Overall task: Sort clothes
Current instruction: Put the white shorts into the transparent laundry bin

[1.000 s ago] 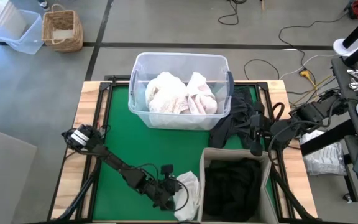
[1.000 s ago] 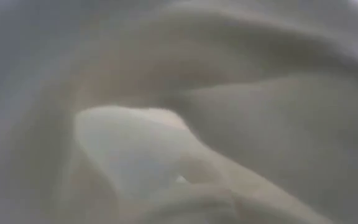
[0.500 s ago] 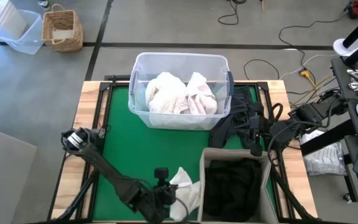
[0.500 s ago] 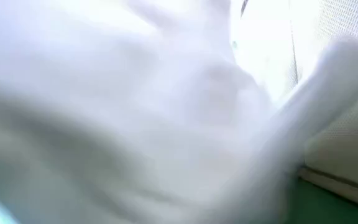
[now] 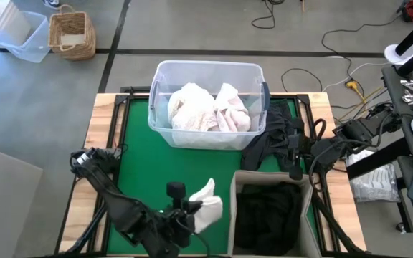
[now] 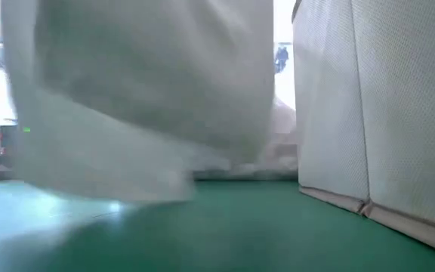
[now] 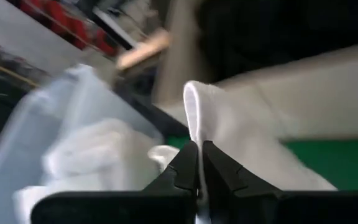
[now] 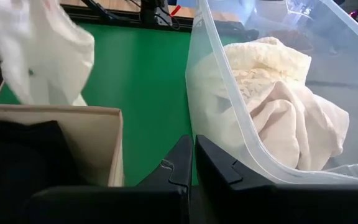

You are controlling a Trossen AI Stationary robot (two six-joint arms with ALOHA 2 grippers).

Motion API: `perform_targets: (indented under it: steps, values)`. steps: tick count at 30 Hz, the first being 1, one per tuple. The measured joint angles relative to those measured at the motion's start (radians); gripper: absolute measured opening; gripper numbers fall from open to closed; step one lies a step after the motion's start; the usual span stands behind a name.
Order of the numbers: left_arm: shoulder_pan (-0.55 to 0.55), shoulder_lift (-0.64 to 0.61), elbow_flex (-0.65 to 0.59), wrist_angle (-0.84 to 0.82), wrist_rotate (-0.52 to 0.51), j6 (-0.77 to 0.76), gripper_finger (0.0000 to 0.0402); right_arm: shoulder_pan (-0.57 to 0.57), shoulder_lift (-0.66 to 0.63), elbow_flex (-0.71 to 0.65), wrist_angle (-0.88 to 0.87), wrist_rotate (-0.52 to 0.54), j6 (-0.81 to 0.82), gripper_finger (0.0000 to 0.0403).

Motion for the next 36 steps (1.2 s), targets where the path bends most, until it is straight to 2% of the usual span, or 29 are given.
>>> perform_targets:
  steps: [5, 8, 11, 17, 20, 24, 30, 32, 36]
  values:
    - [-0.005, 0.0, 0.159, -0.064, -0.109, 0.081, 0.0, 0.0, 0.0, 0.0, 0.0, 0.0, -0.01, 0.0012]
    - [-0.001, -0.003, 0.244, -0.047, -0.118, 0.167, 0.0, 0.0, 0.0, 0.0, 0.0, 0.0, -0.011, 0.0012]
    - [0.013, -0.054, 0.21, 0.075, -0.186, 0.325, 0.0, 0.0, -0.001, -0.004, 0.0, 0.0, -0.011, 0.0012]
    - [0.038, -0.116, 0.24, 0.181, -0.371, 0.519, 0.0, 0.0, -0.001, -0.006, -0.001, 0.0, -0.009, 0.0012]
    - [0.063, -0.146, 0.23, 0.318, -0.419, 0.675, 0.0, 0.0, -0.001, -0.006, -0.001, 0.0, -0.008, 0.0012]
    - [0.109, -0.163, 0.241, 0.557, -0.42, 0.931, 0.0, 0.0, -0.001, -0.006, 0.002, 0.003, -0.008, 0.0012]
    - [0.191, -0.175, 0.24, 0.921, -0.414, 1.393, 0.0, 0.0, -0.001, -0.006, 0.007, 0.009, -0.008, 0.0012]
    - [0.226, -0.185, 0.24, 0.952, -0.385, 1.454, 0.0, 0.0, -0.001, -0.006, 0.007, 0.009, -0.007, 0.0012]
    - [0.313, -0.214, 0.239, 0.953, -0.312, 1.448, 0.0, 0.0, -0.001, -0.006, 0.007, 0.009, -0.007, 0.0012]
